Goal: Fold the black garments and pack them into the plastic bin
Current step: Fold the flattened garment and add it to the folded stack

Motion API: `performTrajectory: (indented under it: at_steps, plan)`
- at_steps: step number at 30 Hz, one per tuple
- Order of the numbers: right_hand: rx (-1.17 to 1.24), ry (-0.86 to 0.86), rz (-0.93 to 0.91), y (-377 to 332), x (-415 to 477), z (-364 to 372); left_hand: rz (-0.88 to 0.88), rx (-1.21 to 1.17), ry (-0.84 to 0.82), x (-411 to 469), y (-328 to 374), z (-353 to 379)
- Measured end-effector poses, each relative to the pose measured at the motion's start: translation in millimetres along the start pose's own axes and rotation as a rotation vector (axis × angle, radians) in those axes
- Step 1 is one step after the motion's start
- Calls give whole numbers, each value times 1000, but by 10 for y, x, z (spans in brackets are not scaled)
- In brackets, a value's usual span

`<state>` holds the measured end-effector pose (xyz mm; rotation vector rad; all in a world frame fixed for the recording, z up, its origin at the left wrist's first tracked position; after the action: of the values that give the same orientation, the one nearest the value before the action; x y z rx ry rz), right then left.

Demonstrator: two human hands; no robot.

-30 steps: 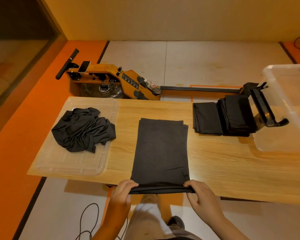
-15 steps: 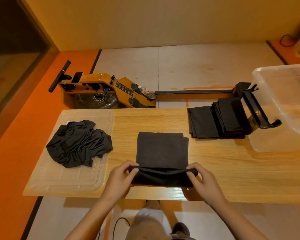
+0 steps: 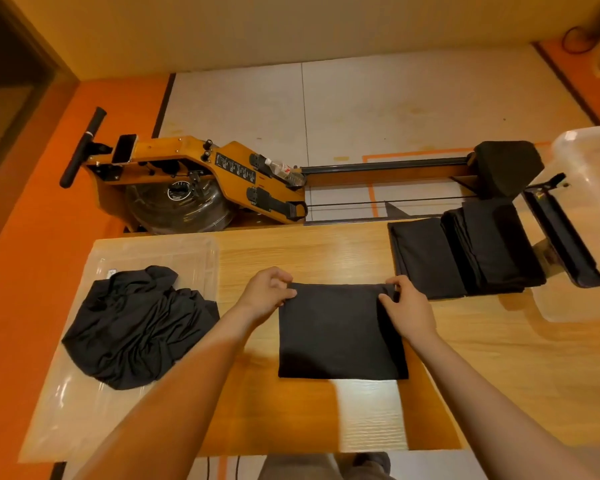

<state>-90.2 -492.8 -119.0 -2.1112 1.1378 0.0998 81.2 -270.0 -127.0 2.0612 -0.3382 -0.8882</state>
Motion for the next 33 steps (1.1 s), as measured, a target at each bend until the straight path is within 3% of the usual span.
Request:
performTrajectory:
  at_steps: [9, 16, 22, 26, 29, 33]
  plan:
    - [-133, 134, -64, -135, -33, -66, 68, 67, 80, -15, -11, -142]
    - [-139, 40, -109, -215, -56, 34, 65, 111, 124, -70, -44, -141]
    - [-264, 245, -458, -307, -544, 80, 305, 456, 372, -567, 54, -1]
    - [-472, 128, -668, -172, -1015, 628, 480, 782, 244, -1057, -85, 831]
    - [-539, 56, -629, 131, -1203, 895, 468, 846, 119, -1291, -453, 1205]
    - [-587, 49, -621, 398, -1425, 1036, 441, 897, 121, -1579, -717, 1277]
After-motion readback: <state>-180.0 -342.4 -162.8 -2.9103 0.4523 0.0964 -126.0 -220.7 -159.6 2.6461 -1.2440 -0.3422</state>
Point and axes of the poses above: each hand's wrist, its own x-axis towards the middle knuckle, its own z-axis out of the palm, y = z × x, the point moved 7 cm from there along x, towards the middle knuckle, and after that the axes turned 5 degrees about z, right-handed, at the moved point
